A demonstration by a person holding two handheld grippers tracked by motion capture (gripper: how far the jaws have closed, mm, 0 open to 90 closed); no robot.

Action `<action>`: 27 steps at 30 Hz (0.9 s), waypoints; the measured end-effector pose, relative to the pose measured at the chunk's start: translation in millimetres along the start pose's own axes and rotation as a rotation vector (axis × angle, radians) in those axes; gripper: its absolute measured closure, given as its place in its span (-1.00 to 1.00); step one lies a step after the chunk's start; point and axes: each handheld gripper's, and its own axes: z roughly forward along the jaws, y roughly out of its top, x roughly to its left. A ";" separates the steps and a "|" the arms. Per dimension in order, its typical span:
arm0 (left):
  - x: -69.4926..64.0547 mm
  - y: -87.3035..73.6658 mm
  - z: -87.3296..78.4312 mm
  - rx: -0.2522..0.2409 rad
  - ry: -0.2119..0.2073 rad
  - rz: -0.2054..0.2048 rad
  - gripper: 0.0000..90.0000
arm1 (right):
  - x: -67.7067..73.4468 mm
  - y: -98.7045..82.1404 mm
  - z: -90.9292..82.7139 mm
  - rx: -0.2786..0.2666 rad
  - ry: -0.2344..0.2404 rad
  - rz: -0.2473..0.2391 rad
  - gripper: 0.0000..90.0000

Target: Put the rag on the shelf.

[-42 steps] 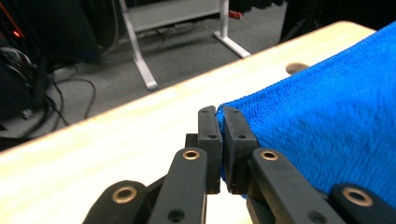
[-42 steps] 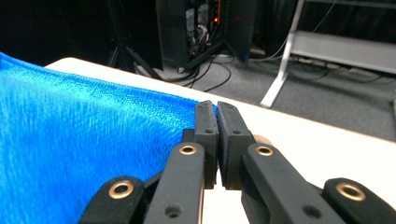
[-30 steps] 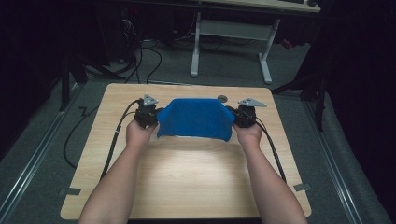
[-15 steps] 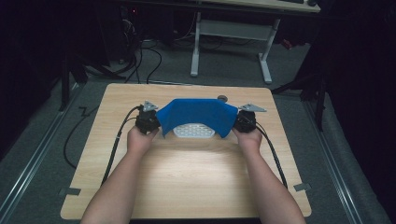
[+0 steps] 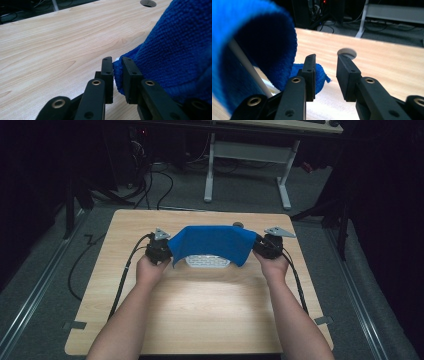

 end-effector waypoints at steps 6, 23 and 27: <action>-1.0 -0.5 0.4 0.008 0.003 0.006 0.79 | -5.3 3.8 -7.9 -0.015 -0.016 0.002 0.54; 18.2 -8.4 -22.6 -0.065 0.059 -0.116 0.24 | -4.8 -4.5 -6.3 0.042 -0.037 -0.029 0.50; 23.0 -9.9 -30.7 -0.084 0.067 -0.128 0.22 | -4.1 -5.4 -6.8 0.043 -0.044 -0.029 0.49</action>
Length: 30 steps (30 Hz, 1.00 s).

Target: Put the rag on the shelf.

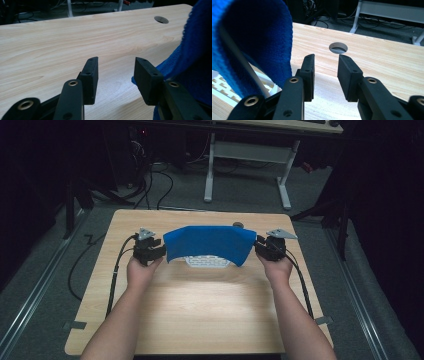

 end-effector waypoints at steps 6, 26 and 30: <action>6.5 2.1 -10.3 -0.019 0.018 0.005 0.20 | 0.8 0.8 -1.5 0.000 -0.008 -0.012 0.49; -4.6 -18.1 -46.8 -0.041 0.030 0.048 0.11 | 1.5 -13.0 -27.1 -0.006 -0.054 -0.047 0.26; -16.8 -37.9 -59.6 -0.033 0.008 0.058 0.10 | 9.0 -24.4 -44.5 -0.007 -0.050 -0.083 0.19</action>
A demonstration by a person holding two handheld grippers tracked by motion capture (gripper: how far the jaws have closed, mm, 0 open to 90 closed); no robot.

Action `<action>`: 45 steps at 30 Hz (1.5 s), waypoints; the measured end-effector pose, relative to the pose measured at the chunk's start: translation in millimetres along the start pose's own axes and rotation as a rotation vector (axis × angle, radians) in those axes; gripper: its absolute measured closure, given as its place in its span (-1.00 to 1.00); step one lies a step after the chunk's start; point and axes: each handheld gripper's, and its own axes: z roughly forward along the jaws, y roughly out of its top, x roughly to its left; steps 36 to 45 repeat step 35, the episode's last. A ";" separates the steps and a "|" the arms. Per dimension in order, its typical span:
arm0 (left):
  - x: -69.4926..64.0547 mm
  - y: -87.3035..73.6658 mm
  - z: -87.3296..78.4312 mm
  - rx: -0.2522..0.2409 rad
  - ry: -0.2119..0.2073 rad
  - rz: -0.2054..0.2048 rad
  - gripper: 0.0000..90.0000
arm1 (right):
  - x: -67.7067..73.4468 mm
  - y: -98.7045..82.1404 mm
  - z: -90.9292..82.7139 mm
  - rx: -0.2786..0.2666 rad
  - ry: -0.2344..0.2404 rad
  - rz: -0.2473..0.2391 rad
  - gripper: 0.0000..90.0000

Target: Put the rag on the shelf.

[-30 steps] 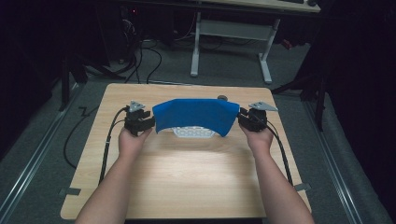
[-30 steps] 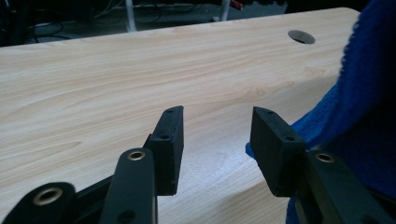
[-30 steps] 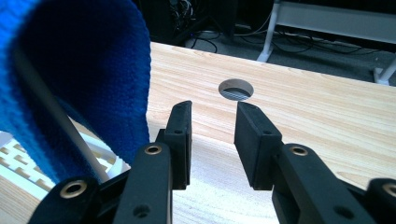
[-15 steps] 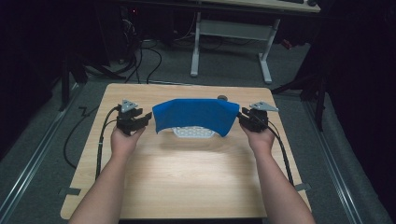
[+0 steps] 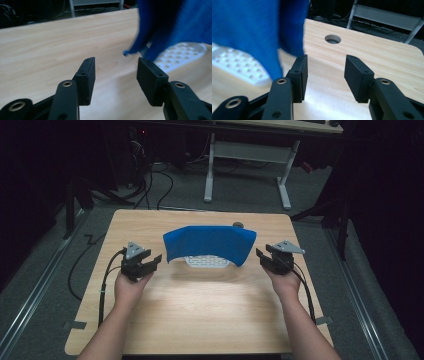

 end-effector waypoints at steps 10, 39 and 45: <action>-41.4 -46.8 -35.2 0.038 -0.062 0.021 0.07 | 45.1 -32.4 -50.8 -0.034 0.044 -0.085 0.12; -107.8 -80.2 -37.3 0.104 -0.169 0.074 -0.03 | 125.0 -90.0 -63.7 0.068 0.158 -0.179 -0.10; -107.8 -80.2 -37.3 0.104 -0.169 0.074 -0.03 | 125.0 -90.0 -63.7 0.068 0.158 -0.179 -0.10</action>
